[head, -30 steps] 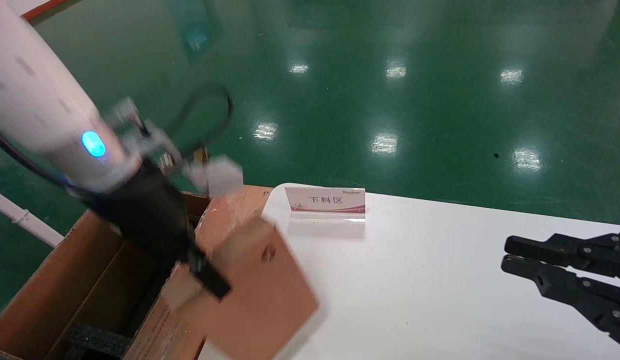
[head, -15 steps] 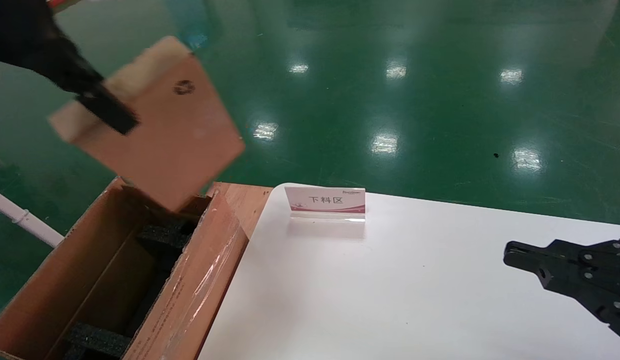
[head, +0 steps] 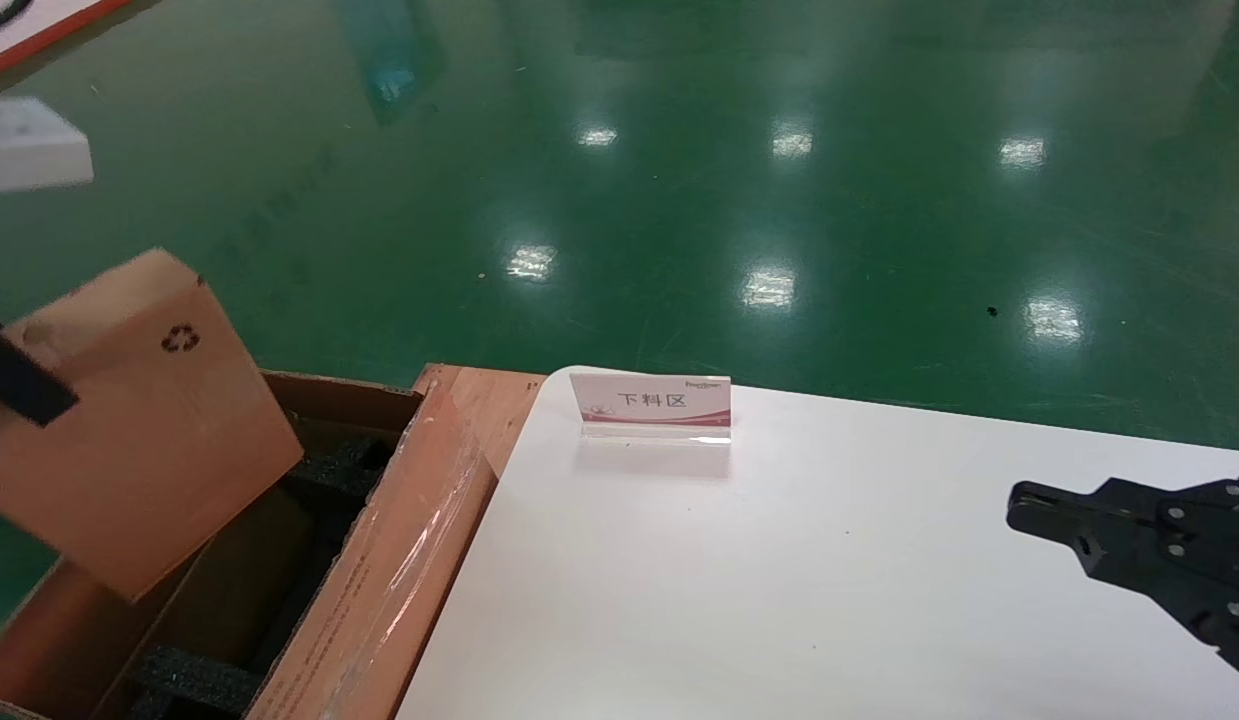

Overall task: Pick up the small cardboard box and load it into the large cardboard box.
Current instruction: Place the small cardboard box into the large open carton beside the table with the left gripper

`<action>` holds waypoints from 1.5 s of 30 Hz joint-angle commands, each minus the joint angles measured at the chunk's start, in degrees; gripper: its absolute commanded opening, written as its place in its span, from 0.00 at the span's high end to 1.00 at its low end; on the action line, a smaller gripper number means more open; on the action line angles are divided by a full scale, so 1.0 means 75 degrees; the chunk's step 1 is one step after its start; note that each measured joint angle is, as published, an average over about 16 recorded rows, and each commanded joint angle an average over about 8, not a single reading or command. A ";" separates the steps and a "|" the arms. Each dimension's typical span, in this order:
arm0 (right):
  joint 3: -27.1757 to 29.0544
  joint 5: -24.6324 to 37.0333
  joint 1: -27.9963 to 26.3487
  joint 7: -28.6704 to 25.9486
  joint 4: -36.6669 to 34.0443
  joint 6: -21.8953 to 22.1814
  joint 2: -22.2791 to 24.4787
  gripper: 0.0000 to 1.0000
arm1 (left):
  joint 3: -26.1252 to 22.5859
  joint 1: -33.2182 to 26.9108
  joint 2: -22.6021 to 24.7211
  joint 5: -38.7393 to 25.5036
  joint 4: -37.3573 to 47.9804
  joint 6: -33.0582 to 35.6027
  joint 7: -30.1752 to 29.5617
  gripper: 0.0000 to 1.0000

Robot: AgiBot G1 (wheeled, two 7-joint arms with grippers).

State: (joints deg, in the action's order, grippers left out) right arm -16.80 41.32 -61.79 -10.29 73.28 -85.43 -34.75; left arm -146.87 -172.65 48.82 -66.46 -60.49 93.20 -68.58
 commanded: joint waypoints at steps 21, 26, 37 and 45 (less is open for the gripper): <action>-0.0009 -0.0006 -0.0002 0.0005 0.0000 0.0004 0.0004 0.00 | 0.0644 0.0992 -0.2110 -0.1676 -0.1383 -0.0827 -0.1870 1.00; -0.0011 -0.0008 -0.0003 0.0006 0.0000 0.0005 0.0005 0.00 | 0.0778 0.1120 -0.2483 -0.2144 -0.1794 -0.0914 -0.2329 1.00; -0.0016 -0.0011 -0.0003 0.0008 0.0000 0.0007 0.0007 0.00 | 0.0882 0.1591 -0.2953 -0.2789 -0.2117 -0.1308 -0.2886 1.00; -0.0019 -0.0013 -0.0004 0.0010 0.0000 0.0008 0.0008 0.00 | 0.0836 0.1997 -0.3036 -0.3102 -0.2144 -0.1724 -0.3147 1.00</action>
State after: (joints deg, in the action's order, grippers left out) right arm -16.94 41.22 -61.82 -10.22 73.28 -85.37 -34.70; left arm -140.57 -157.81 26.03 -89.77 -76.46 80.14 -92.10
